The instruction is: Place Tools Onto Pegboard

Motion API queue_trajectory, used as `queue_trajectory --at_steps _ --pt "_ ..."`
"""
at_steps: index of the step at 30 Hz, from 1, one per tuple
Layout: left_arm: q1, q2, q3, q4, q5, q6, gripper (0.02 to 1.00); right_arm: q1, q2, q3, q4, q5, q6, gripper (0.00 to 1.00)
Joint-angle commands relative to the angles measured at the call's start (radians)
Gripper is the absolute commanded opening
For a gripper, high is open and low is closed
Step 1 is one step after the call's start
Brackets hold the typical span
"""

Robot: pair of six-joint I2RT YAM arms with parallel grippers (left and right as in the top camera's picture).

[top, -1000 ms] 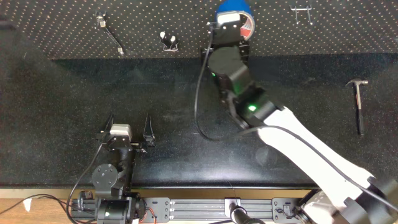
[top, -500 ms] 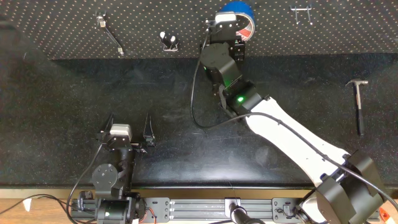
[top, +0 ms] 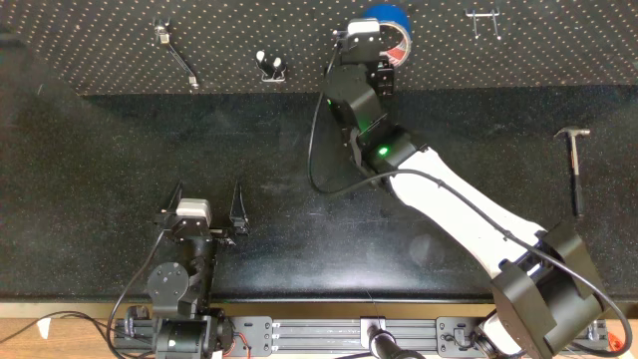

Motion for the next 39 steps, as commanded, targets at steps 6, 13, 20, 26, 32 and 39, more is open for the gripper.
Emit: queue_trajectory --at_steps 6,13,20,26,32,39 --pt "-0.004 -0.008 -0.002 -0.005 -0.003 0.005 0.996 -0.020 0.016 0.008 0.039 0.024 0.004 0.075" --pt "-0.004 -0.008 -0.002 -0.005 -0.003 0.005 0.996 -0.020 0.031 0.008 0.061 0.023 0.005 0.294" --pt "-0.004 -0.008 -0.002 -0.005 -0.003 0.005 0.996 -0.020 0.031 0.008 0.061 0.015 0.005 0.842" --pt "-0.004 -0.008 -0.002 -0.005 -0.003 0.005 0.996 -0.020 0.030 0.008 0.059 -0.038 0.004 0.930" --pt "-0.004 -0.008 -0.002 -0.005 -0.003 0.005 0.996 -0.020 -0.045 0.008 -0.140 -0.076 0.005 0.934" --pt "-0.004 -0.008 -0.002 -0.005 -0.003 0.005 0.996 -0.021 -0.248 0.008 -0.472 -0.171 0.005 0.939"
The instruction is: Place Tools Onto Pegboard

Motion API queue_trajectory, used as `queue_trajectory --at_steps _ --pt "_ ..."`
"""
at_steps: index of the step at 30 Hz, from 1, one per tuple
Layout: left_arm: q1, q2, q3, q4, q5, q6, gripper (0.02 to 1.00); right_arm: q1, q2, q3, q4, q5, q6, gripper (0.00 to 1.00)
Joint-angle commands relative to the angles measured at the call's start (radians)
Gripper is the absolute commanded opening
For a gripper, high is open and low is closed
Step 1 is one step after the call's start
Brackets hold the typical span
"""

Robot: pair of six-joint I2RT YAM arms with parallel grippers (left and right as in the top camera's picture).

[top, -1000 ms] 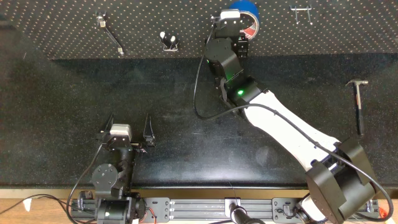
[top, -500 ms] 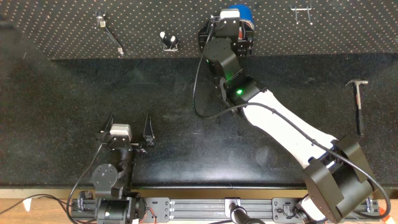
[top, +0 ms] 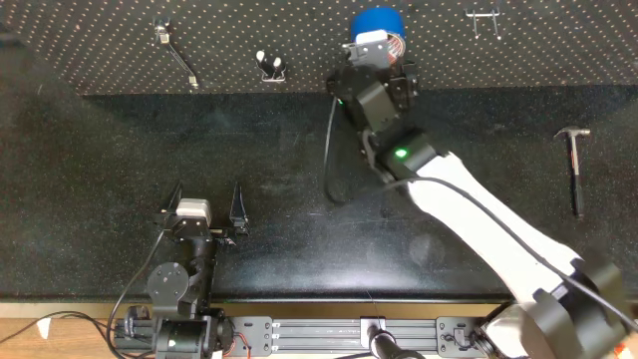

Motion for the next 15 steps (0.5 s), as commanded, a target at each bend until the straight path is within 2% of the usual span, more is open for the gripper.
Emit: queue_trajectory --at_steps 1,5,8,13,15 --pt "-0.004 -0.008 -0.002 -0.005 -0.003 0.005 0.996 -0.003 -0.160 0.005 -0.173 -0.077 0.005 0.939" --pt "-0.004 -0.008 -0.002 -0.005 -0.003 0.005 0.996 -0.018 -0.276 0.005 -0.502 -0.089 0.005 0.941" --pt "-0.004 -0.008 -0.002 -0.005 -0.003 0.005 0.996 -0.077 -0.325 0.005 -0.657 -0.109 0.005 0.945" --pt "-0.004 -0.008 -0.002 -0.005 -0.003 0.005 0.996 -0.364 -0.354 0.005 -0.903 -0.248 -0.002 0.947" --pt "-0.004 -0.008 -0.002 -0.005 -0.003 0.005 0.993 -0.498 -0.352 0.002 -0.952 -0.328 -0.057 0.947"
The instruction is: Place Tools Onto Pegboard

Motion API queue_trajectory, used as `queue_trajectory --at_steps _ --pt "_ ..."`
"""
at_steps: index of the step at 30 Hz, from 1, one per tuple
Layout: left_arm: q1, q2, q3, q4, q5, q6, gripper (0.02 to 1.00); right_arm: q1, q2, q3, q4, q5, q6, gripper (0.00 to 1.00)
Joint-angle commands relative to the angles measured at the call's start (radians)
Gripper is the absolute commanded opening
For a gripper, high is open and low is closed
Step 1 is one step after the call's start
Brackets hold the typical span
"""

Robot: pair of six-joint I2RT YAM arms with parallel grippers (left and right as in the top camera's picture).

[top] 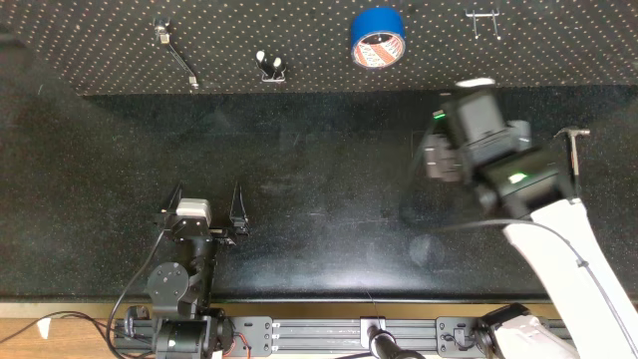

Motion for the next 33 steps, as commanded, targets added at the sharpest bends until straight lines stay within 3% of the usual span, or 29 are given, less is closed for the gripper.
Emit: queue_trajectory --at_steps 1,3,7,12,16,22,33 --pt "-0.004 -0.008 -0.002 -0.005 -0.003 0.005 0.996 -0.272 -0.017 -0.011 -0.081 -0.192 -0.093 0.947" --pt "-0.004 -0.008 -0.002 -0.005 -0.003 0.005 0.996 -0.422 -0.016 -0.041 -0.084 -0.287 -0.179 0.947" --pt "-0.004 -0.008 -0.002 -0.005 -0.003 0.005 0.996 -0.621 0.013 -0.093 -0.090 -0.327 -0.332 0.947" --pt "-0.004 -0.008 -0.002 -0.005 -0.003 0.005 0.996 -0.749 0.101 -0.127 -0.084 -0.355 -0.568 0.947" --pt "-0.004 -0.008 -0.002 -0.005 -0.003 0.005 0.996 -0.834 0.165 -0.127 -0.036 -0.404 -0.681 0.947" --pt "-0.004 -0.008 -0.002 -0.005 -0.003 0.005 0.996 -0.955 0.253 -0.127 0.020 -0.405 -0.868 0.947" --pt "-0.004 -0.008 -0.002 -0.005 -0.003 0.005 0.996 -0.981 0.399 -0.126 0.148 -0.404 -0.907 0.947"
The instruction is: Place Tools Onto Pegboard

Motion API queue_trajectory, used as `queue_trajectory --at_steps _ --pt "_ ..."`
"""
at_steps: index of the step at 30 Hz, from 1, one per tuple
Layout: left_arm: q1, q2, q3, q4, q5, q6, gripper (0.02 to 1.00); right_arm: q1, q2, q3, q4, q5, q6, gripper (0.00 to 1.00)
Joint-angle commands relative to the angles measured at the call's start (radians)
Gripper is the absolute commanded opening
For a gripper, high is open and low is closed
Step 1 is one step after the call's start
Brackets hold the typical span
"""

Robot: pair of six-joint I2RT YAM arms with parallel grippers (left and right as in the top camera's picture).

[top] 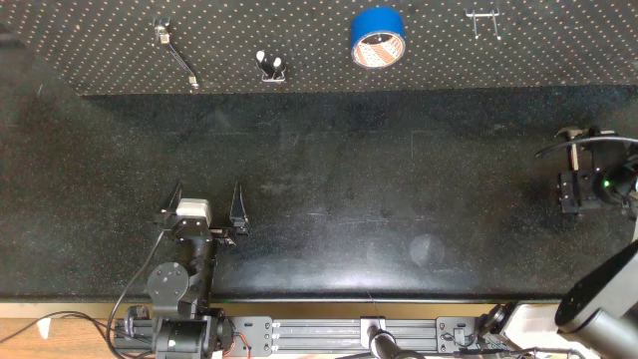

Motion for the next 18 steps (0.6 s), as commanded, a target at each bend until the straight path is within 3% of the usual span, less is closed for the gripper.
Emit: queue_trajectory --at_steps 1,18 --pt "-0.004 -0.008 -0.002 -0.005 -0.003 0.005 0.996 -0.005 0.051 -0.005 0.044 -0.016 -0.043 0.947" --pt "-0.004 -0.008 -0.002 -0.005 -0.003 0.005 0.996 -0.005 0.127 -0.005 0.087 -0.008 -0.052 0.947"
